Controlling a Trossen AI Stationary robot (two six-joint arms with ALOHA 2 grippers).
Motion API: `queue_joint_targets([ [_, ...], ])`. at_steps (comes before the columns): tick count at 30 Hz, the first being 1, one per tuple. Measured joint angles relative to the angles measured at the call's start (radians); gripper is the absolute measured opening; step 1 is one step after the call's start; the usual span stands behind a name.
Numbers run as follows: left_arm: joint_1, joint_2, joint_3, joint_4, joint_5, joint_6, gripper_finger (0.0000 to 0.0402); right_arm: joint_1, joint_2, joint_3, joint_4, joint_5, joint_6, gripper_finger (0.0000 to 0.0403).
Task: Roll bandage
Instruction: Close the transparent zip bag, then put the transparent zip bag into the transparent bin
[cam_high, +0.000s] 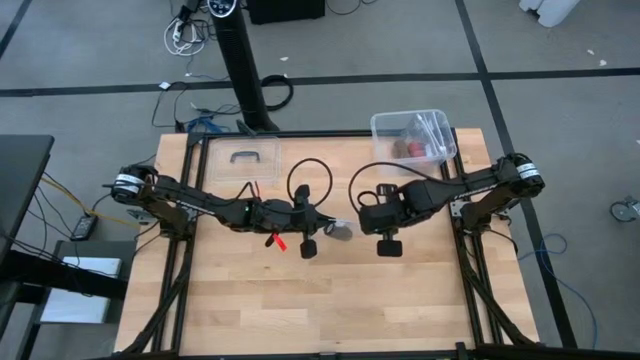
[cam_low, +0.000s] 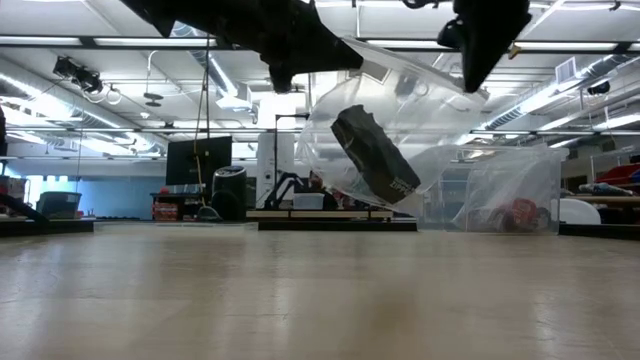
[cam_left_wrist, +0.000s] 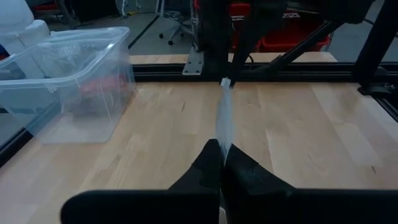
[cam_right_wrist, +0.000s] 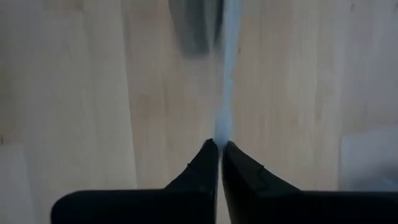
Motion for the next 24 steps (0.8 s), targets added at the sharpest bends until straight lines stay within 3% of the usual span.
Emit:
queue_joint_targets([
  [7, 0.0, -0.002, 0.0, 0.002, -0.001, 0.0, 0.0003, 0.015, 0.0, -0.003, -0.052, -0.006, 0.026, 0.0002],
  [12, 0.0, -0.002, 0.0, 0.002, -0.002, 0.0, 0.0003, 0.016, 0.0, -0.002, -0.047, 0.009, 0.04, 0.0018],
  [20, 0.0, -0.002, 0.0, -0.01, -0.002, 0.0, 0.0003, 0.047, -0.003, -0.001, -0.102, 0.021, 0.095, 0.0107],
  [24, 0.0, -0.001, 0.0, -0.032, -0.001, 0.001, 0.0003, 0.063, -0.04, 0.0, -0.106, 0.082, 0.138, 0.0154],
])
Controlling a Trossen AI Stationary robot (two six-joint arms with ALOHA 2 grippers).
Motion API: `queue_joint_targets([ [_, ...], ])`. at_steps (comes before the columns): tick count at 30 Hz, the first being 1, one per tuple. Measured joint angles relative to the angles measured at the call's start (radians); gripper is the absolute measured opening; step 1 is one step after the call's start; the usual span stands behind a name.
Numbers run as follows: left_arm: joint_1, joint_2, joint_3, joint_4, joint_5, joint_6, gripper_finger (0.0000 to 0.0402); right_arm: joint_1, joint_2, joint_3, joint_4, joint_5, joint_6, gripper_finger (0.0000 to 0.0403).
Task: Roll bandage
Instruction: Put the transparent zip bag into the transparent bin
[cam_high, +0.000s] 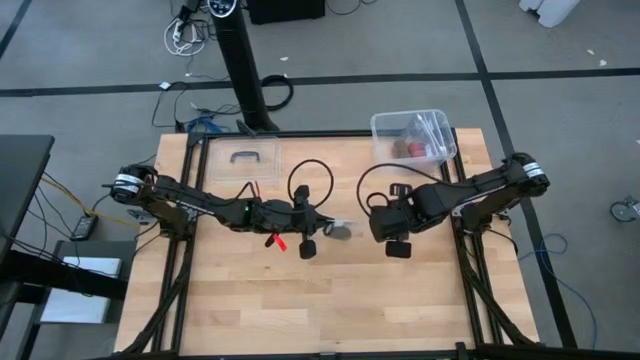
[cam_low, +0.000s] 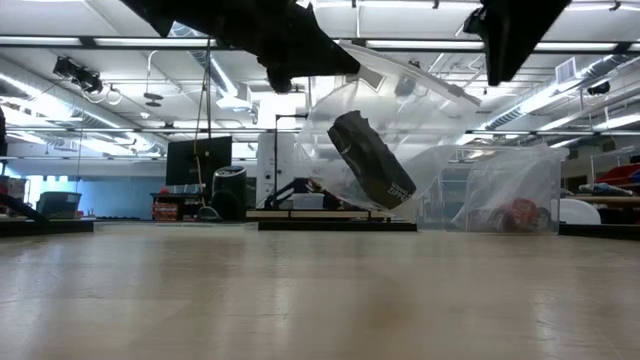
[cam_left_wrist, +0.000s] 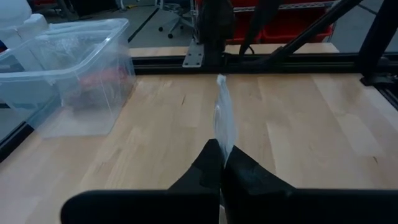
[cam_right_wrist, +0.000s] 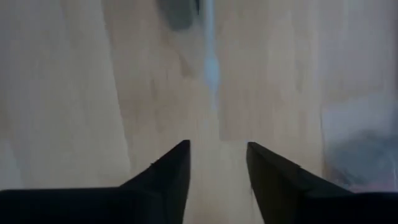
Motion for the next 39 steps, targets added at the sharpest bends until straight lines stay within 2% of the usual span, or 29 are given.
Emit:
queue_joint_targets([
  [5, 0.0, 0.0, 0.0, 0.018, 0.028, 0.008, 0.0003, 0.0, -0.039, 0.001, 0.186, 0.031, -0.044, 0.0187],
  [11, 0.0, 0.001, 0.0, 0.053, 0.052, 0.029, 0.0003, -0.047, -0.029, 0.002, 0.354, 0.025, -0.198, 0.0176],
  [14, 0.0, 0.001, 0.0, 0.056, 0.052, 0.029, 0.0003, -0.07, -0.021, 0.002, 0.373, 0.022, -0.237, 0.0157],
  [18, 0.0, 0.001, 0.0, 0.06, 0.051, 0.035, 0.0003, -0.098, -0.002, 0.002, 0.378, -0.07, -0.249, 0.0119],
  [24, 0.002, 0.001, 0.0, 0.078, 0.029, 0.047, 0.0004, -0.103, 0.013, 0.001, 0.38, -0.081, -0.296, 0.0025],
  [26, 0.001, 0.002, 0.001, 0.084, -0.034, 0.022, 0.001, -0.099, 0.01, 0.002, 0.384, -0.067, -0.319, 0.0009],
  [29, 0.002, 0.002, 0.002, 0.064, -0.118, 0.044, 0.0028, -0.097, 0.004, 0.002, 0.369, -0.063, -0.316, 0.0007],
  [34, 0.0, 0.002, 0.002, 0.013, -0.217, 0.081, 0.0077, -0.109, -0.018, 0.002, 0.315, -0.027, -0.29, 0.0004],
  [39, -0.028, 0.002, 0.002, -0.011, -0.387, 0.131, 0.013, -0.172, -0.071, 0.002, 0.289, 0.033, -0.187, 0.0002],
])
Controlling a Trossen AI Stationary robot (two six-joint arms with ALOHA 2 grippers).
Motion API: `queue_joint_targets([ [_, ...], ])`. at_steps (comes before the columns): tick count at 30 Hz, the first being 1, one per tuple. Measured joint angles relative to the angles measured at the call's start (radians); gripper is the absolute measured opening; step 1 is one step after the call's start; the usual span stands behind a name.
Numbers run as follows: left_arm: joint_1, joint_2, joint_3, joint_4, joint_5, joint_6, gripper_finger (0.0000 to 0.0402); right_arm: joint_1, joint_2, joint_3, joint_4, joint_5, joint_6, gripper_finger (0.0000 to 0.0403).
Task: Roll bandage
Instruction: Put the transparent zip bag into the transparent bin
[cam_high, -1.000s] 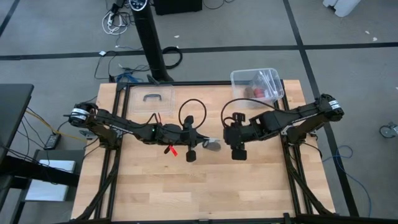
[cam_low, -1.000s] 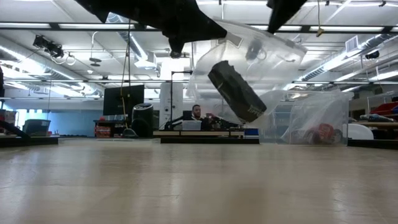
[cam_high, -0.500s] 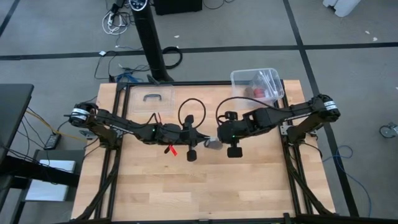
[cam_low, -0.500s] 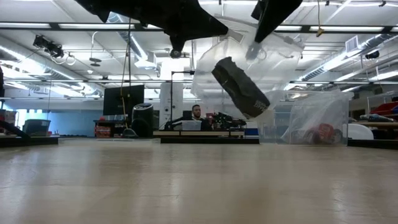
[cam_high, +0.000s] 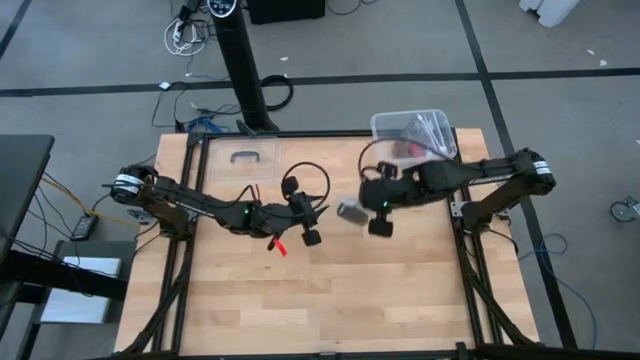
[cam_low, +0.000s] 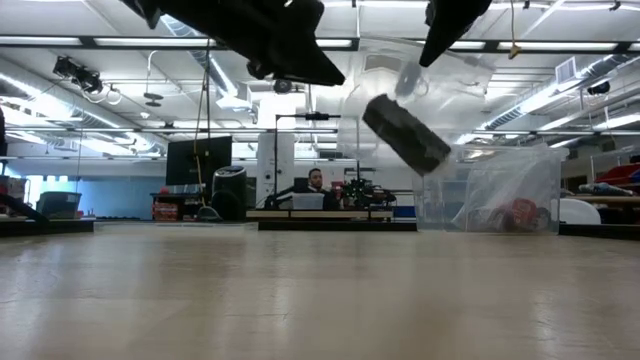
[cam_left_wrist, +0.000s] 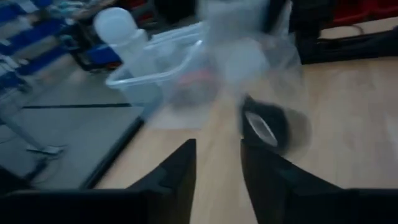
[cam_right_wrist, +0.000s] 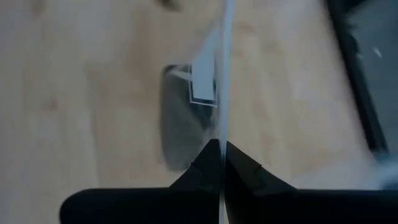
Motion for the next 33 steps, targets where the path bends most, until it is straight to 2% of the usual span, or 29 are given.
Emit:
queue_joint_targets([
  [5, -0.036, 0.0, 0.0, 0.011, -0.108, 0.053, 0.0171, -0.137, -0.104, 0.0, -0.018, 0.044, 0.059, 0.0002],
  [12, -0.047, 0.0, 0.0, 0.018, -0.135, 0.051, 0.0202, -0.41, -0.255, 0.0, 0.005, 0.05, 0.048, 0.0001],
  [18, -0.049, 0.0, 0.0, 0.018, -0.134, 0.041, 0.0205, -0.62, -0.316, 0.0, 0.031, -0.05, 0.022, 0.0001],
  [24, -0.049, 0.0, 0.0, 0.017, -0.131, 0.034, 0.0205, -0.767, -0.279, 0.0, -0.015, -0.167, 0.019, 0.0],
  [33, -0.049, 0.0, 0.0, 0.016, -0.128, 0.022, 0.0205, -0.891, -0.113, 0.0, -0.078, -0.247, 0.011, 0.0],
])
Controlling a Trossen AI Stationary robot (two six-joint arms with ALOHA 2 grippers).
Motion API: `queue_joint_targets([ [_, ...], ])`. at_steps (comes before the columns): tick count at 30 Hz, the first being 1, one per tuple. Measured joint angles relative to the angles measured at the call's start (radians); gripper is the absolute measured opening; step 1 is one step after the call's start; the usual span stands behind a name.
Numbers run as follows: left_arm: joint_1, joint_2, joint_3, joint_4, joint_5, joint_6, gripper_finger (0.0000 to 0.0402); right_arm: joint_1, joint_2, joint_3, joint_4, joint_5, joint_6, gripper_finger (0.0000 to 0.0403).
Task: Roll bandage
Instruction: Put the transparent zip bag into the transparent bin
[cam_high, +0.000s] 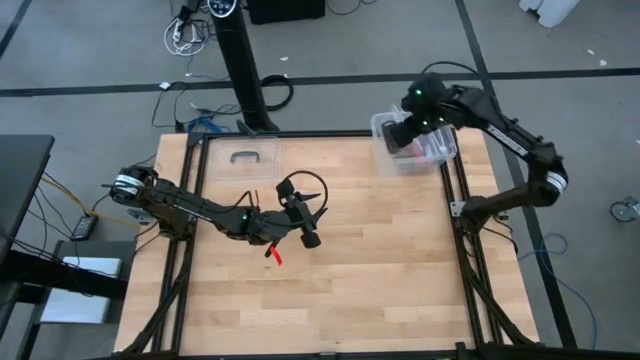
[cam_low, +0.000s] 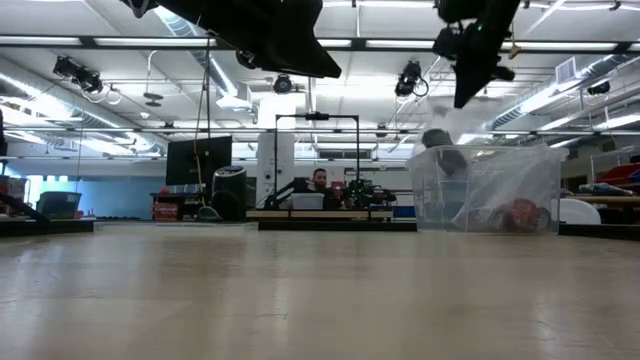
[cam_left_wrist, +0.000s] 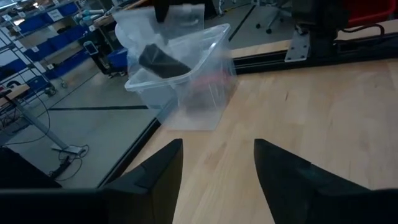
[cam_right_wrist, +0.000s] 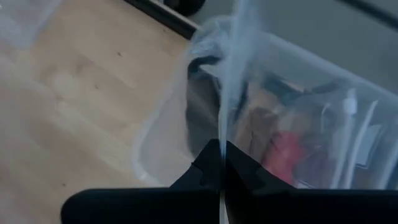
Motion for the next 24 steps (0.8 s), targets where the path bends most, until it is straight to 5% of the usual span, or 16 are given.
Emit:
queue_joint_targets([
  [9, 0.0, 0.0, 0.0, 0.0, 0.0, -0.008, 0.0205, -0.095, 0.165, 0.0, -0.116, -0.09, -0.025, 0.0],
  [24, 0.0, 0.0, 0.0, -0.013, 0.0, -0.04, 0.0204, -0.146, 0.168, 0.0, -0.091, -0.093, -0.02, 0.0],
])
